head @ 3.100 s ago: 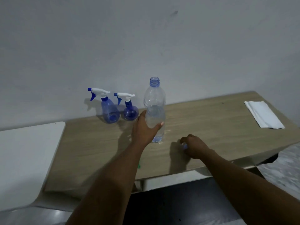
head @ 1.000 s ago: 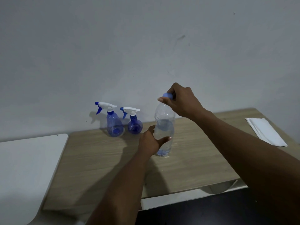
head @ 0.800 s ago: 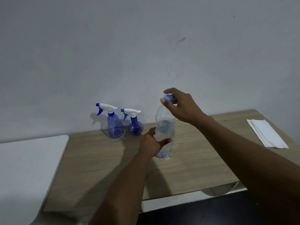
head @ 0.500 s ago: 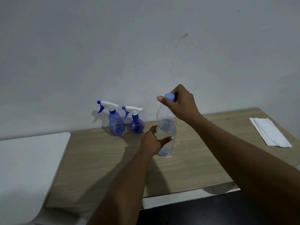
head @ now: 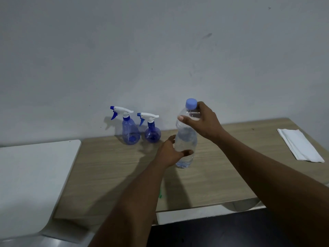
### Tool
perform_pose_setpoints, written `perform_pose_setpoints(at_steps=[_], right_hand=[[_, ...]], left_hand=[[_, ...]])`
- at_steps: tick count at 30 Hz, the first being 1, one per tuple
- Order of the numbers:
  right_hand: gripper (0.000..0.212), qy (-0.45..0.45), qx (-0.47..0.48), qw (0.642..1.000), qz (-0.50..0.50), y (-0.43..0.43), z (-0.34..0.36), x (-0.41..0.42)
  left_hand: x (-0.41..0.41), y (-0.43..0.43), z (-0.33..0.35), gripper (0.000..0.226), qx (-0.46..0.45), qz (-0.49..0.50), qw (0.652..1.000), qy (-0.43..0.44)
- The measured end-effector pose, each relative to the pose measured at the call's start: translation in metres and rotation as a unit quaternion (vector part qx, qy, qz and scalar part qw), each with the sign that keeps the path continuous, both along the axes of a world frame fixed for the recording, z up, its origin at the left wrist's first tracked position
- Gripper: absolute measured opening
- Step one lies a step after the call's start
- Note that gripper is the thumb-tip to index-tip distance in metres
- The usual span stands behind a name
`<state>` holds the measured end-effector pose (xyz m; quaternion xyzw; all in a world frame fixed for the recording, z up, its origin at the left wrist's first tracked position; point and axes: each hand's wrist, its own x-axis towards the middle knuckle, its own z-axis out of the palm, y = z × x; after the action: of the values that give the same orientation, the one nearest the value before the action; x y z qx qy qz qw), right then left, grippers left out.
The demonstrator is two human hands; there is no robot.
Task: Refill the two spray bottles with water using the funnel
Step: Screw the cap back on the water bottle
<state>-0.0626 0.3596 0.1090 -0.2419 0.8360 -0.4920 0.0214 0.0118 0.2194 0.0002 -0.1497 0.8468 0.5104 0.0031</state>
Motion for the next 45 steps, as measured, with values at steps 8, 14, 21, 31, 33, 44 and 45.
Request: perform_pose_setpoints(at_steps=[8, 14, 21, 31, 33, 44, 45], right_hand=[[0.064, -0.023, -0.032, 0.999, -0.015, -0.001, -0.014, 0.006], [0.063, -0.021, -0.031, 0.998, -0.041, -0.009, -0.021, 0.01], [0.061, 0.008, 0.007, 0.999, -0.038, -0.006, -0.016, 0.008], [0.054, 0.046, 0.077, 0.993, -0.075, 0.013, 0.009, -0.044], [0.057, 0.061, 0.09, 0.991, -0.08, 0.013, 0.014, -0.059], [0.066, 0.063, 0.085, 0.989, -0.104, -0.005, 0.012, -0.142], [0.068, 0.058, 0.082, 0.99, -0.103, -0.008, 0.009, -0.147]], left_hand=[[0.051, -0.045, -0.005, 0.097, -0.192, -0.108, 0.958, -0.183], [0.082, -0.065, -0.008, 0.063, -0.268, -0.176, 0.895, -0.31], [0.077, -0.069, -0.022, 0.024, -0.267, -0.133, 0.923, -0.245], [-0.003, -0.073, -0.002, 0.021, -0.323, -0.079, 0.938, -0.101], [-0.027, -0.068, 0.001, 0.023, -0.332, -0.081, 0.936, -0.083], [-0.136, -0.06, -0.011, 0.027, -0.376, -0.09, 0.922, -0.04], [-0.143, -0.061, -0.014, 0.027, -0.379, -0.089, 0.92, -0.045]])
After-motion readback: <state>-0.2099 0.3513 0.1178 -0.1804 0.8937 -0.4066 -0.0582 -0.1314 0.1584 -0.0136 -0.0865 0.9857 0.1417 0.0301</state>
